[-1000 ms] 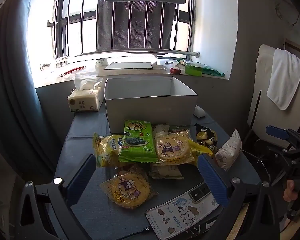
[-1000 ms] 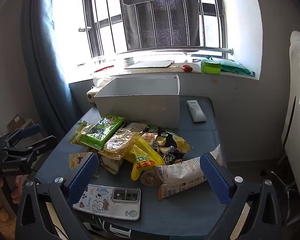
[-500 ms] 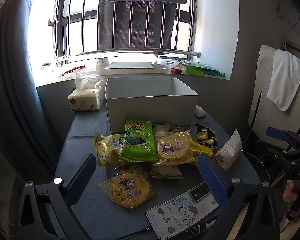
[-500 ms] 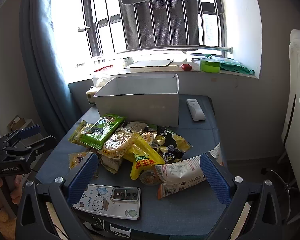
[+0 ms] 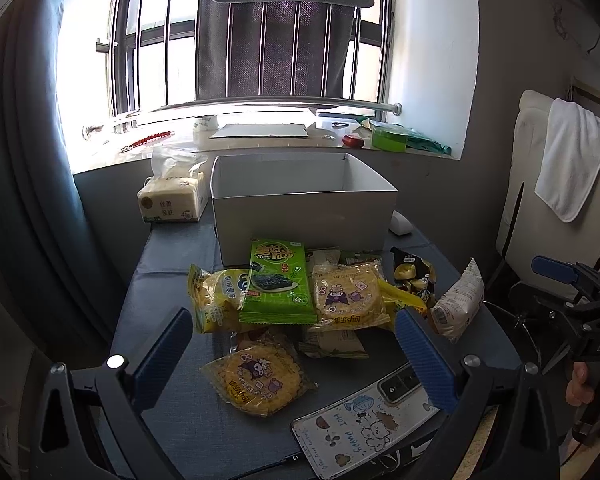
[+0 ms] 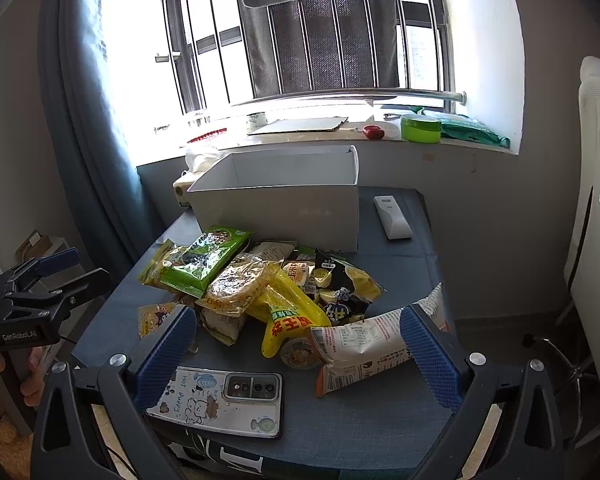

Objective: Organize snacks

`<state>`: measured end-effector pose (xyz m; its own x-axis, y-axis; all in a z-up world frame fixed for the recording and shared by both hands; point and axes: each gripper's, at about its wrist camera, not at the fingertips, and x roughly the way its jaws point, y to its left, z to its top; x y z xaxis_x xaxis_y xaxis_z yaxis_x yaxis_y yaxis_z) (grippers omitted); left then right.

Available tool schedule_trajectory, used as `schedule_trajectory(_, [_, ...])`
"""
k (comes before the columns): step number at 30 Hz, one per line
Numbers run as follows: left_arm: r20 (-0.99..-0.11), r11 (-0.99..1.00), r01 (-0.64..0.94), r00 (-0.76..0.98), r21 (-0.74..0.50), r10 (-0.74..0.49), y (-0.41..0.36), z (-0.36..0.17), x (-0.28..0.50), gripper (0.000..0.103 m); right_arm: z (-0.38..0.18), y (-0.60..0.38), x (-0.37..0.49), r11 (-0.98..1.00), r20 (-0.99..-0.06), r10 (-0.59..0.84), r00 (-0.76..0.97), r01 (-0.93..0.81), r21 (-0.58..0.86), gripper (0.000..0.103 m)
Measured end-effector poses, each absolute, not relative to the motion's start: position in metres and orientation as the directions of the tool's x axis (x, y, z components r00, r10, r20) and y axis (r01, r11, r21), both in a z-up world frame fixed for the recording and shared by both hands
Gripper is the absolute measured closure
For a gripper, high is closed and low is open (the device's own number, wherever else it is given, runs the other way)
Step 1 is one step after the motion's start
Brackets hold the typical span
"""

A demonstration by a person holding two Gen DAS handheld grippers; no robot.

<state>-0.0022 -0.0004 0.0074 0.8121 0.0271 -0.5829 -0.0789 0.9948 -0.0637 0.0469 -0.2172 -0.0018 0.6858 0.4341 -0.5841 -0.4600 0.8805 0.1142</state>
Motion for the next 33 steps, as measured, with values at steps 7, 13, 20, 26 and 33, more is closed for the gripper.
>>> schedule_trajectory(7, [-0.582, 0.994, -0.081, 0.813, -0.070, 0.025, 0.0009, 0.0079, -0.0031, 0.000, -0.0028, -0.2183, 0.0475, 0.879, -0.586, 0.440, 0.681, -0.460, 0.126, 0.000])
schedule_trajectory(13, [-0.587, 0.994, -0.077, 0.809, -0.081, 0.015, 0.0013, 0.0072, -0.0034, 0.000, -0.0029, -0.2172, 0.0465, 0.878, -0.586, 0.441, 0.680, -0.463, 0.124, 0.000])
schedule_trajectory(20, [-0.582, 0.993, -0.083, 0.813, -0.079, 0.021, 0.0027, 0.0091, -0.0049, 0.000, -0.0015, -0.2185, 0.0466, 0.879, -0.585, 0.441, 0.681, -0.460, 0.127, 0.000])
schedule_trajectory(26, [-0.583, 0.993, -0.083, 0.812, -0.078, 0.022, 0.0023, 0.0093, -0.0044, 0.000, -0.0013, -0.2187, 0.0465, 0.879, -0.585, 0.441, 0.681, -0.460, 0.127, 0.000])
schedule_trajectory(33, [-0.582, 0.993, -0.085, 0.813, -0.077, 0.024, 0.0021, 0.0092, -0.0051, 0.000, -0.0012, -0.2188, 0.0468, 0.879, -0.586, 0.441, 0.680, -0.459, 0.129, 0.000])
